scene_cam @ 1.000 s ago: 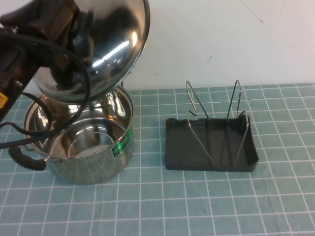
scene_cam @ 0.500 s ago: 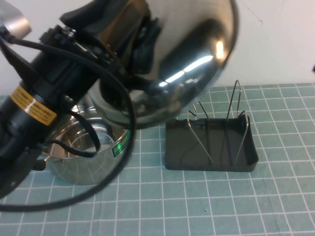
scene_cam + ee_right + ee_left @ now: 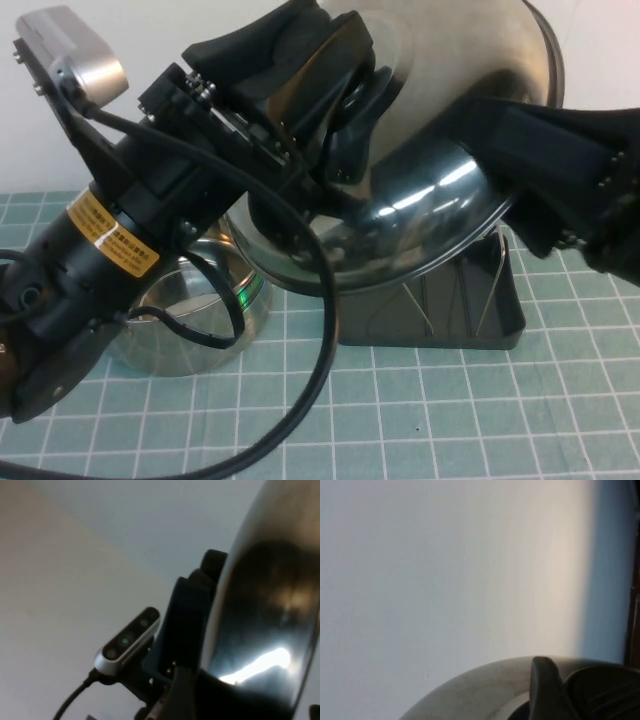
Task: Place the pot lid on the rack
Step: Hand over the pot lid, then place the pot lid on the pot rack
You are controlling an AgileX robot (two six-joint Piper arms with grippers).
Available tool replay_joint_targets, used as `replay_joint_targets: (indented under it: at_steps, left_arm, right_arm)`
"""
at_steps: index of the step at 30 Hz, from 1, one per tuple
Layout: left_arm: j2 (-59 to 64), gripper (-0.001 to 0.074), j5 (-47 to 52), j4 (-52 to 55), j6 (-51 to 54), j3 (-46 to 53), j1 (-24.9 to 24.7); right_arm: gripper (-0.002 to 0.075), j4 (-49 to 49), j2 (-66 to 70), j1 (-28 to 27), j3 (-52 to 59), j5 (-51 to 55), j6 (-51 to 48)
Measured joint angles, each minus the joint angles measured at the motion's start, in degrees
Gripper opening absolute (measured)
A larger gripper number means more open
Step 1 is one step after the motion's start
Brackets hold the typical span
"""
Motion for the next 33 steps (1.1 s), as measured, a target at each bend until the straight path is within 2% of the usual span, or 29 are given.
replay_joint_targets:
  at_steps: [3,6,8,9,13,14,16,18,20,23,26,29,31,33]
  left_arm:
    - [0.0,0.0318,0.0,0.13,1.52,0.0,0.0]
    - [0.0,0.0318,0.65,0.1,2.7,0.0,0.0]
    - [0.1,0.0318,1.42,-0.18,2.8,0.0,0.0]
    - [0.21,0.0318,1.57,-0.18,2.48,0.0,0.0]
    - [0.21,0.032,1.37,0.15,2.33,0.0,0.0]
    - [0.21,0.0341,1.37,0.67,2.33,0.0,0.0]
    - [0.21,0.0411,1.37,1.45,2.46,0.0,0.0]
    - [0.21,0.0568,1.37,2.93,2.46,0.0,0.0]
    - [0.08,0.0637,1.25,3.51,2.46,0.0,0.0]
    - [-1.33,0.0678,4.62,3.95,3.17,0.0,0.48]
    - [-4.75,0.0689,12.72,4.55,5.91,0.0,1.99]
    - [-8.31,0.068,22.57,3.43,7.06,0.0,4.16]
    - [-10.63,0.0617,29.42,2.43,6.43,0.0,5.4]
    - [-13.12,0.0465,36.37,1.79,5.66,0.0,5.97]
  right_arm:
    - [0.048,6.15,4.1,1.01,0.0,-7.18,-5.8]
    - [0.0207,10.22,6.34,1.26,-0.05,-12.19,-10.83]
    - [0.0108,11.82,6.59,1.26,-0.14,-14.17,-12.09]
    - [0.0087,12.19,6.66,1.3,-0.18,-15.07,-12.71]
    - [0.0083,12.31,6.66,1.39,-0.27,-15.84,-14.03]
    - [0.0079,12.31,6.72,1.39,-0.27,-15.93,-14.81]
    - [0.0067,12.31,6.72,1.39,-0.27,-15.58,-15.85]
    - [0.0067,12.44,6.8,1.39,-0.27,-14.78,-17.05]
    - [0.0067,13.06,6.8,1.39,-0.27,-14.56,-18.72]
    - [0.0067,15.56,6.86,1.39,-0.17,-13.76,-22.26]
    - [0.0067,18.42,7.01,1.16,-0.17,-11.59,-27.46]
    - [0.0067,18.06,7.01,0.93,-0.64,-4.3,-33.53]
    - [0.0067,15.49,7.09,0.93,-1.8,4.13,-38.63]
    - [0.0067,10.92,7.49,0.93,-3.95,14.28,-43.23]
